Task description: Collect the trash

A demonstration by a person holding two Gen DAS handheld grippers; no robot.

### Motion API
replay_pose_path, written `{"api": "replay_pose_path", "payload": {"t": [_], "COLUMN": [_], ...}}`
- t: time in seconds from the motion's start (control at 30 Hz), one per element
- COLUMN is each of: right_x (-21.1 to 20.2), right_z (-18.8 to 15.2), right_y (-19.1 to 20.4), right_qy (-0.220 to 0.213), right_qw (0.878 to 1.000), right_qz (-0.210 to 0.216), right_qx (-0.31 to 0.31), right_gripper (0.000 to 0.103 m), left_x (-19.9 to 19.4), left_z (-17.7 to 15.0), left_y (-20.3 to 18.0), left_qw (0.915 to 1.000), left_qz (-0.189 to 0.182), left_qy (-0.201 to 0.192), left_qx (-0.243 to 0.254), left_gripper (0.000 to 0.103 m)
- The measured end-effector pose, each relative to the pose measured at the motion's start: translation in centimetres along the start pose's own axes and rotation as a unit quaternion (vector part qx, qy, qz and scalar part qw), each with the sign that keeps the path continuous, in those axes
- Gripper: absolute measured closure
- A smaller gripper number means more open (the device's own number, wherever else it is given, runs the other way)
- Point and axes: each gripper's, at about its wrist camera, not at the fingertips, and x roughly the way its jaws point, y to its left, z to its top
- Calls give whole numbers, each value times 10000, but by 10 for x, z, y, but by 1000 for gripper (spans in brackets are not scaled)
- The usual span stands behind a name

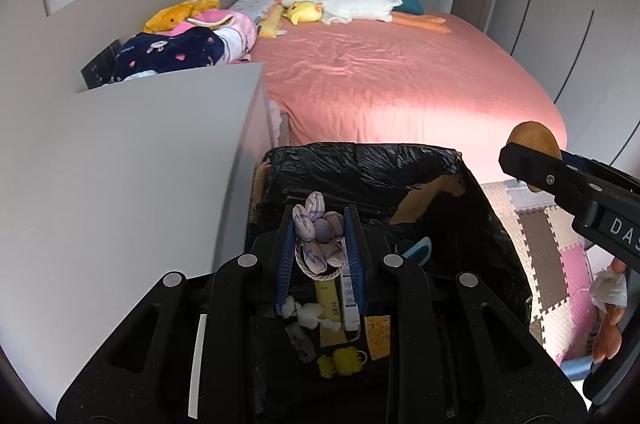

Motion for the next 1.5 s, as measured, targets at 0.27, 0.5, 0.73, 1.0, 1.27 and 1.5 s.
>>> {"api": "replay_pose_path", "payload": {"t": [0.27, 0.5, 0.73, 1.0, 1.27, 1.5], "right_x": [5, 3, 3, 3, 3, 3], "right_z": [1, 6, 6, 6, 4, 4], "right_y": [-8, -9, -10, -8, -6, -4], "right_qy": [36, -175, -168, -161, -147, -142], "right_qw": [10000, 9994, 9994, 9994, 9995, 9996], "right_qz": [-68, -249, -282, -264, -242, -235], "right_qx": [58, 152, 137, 128, 115, 105], "right_gripper": [66, 15, 14, 14, 14, 14], "left_x": [8, 6, 9, 8, 6, 5], "left_z": [-2, -4, -4, -6, -6, -7], "left_y": [-7, -1, 4, 4, 7, 7], "left_qw": [9999, 9997, 9995, 9994, 9995, 9996], "left_qz": [-17, 191, 251, 295, 268, 245], "left_qy": [132, 62, 154, 160, 144, 139], "left_qx": [91, 127, 69, 80, 36, 55], "left_gripper": [78, 6, 6, 6, 6, 6]}}
